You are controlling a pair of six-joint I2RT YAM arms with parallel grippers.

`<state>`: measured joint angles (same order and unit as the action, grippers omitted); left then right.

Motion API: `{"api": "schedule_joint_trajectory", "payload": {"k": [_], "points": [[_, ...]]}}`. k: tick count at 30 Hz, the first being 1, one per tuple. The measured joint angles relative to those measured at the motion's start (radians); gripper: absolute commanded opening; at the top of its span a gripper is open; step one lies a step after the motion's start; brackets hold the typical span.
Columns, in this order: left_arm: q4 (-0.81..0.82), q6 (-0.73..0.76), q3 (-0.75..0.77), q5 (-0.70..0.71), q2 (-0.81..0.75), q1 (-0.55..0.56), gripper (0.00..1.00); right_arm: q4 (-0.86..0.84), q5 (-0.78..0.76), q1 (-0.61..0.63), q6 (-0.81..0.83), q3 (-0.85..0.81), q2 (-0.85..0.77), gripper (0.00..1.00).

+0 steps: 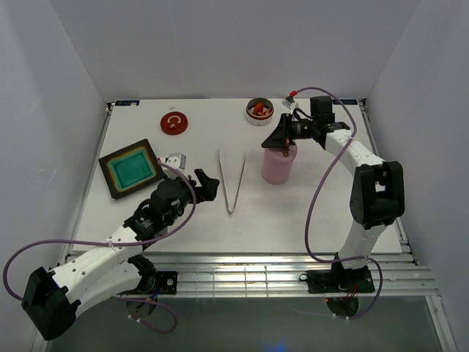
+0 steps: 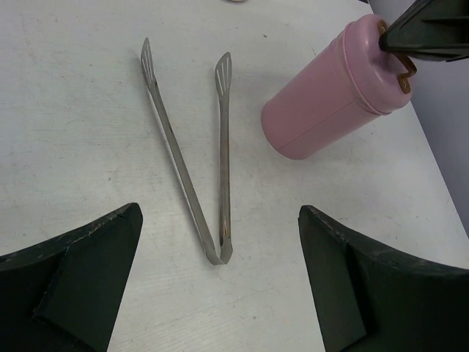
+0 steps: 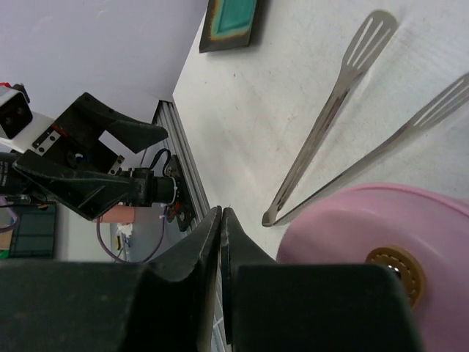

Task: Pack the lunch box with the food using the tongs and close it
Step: Close the box lid on the packing box.

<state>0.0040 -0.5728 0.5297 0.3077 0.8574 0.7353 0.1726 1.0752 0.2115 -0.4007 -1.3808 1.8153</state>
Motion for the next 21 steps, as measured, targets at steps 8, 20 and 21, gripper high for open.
{"api": "schedule_joint_trajectory", "payload": {"k": [8,20,21], "points": [[0.000,0.000,0.000,0.000,-0.010,0.000,0.98,0.113,-0.069,0.000,0.024,-0.179,0.000,0.08],[-0.005,-0.001,0.000,0.000,-0.024,0.000,0.98,0.198,-0.178,0.032,0.034,-0.187,0.122,0.08],[-0.008,-0.002,0.000,0.001,-0.025,0.000,0.98,0.201,-0.184,0.034,0.034,-0.190,0.123,0.08]]}}
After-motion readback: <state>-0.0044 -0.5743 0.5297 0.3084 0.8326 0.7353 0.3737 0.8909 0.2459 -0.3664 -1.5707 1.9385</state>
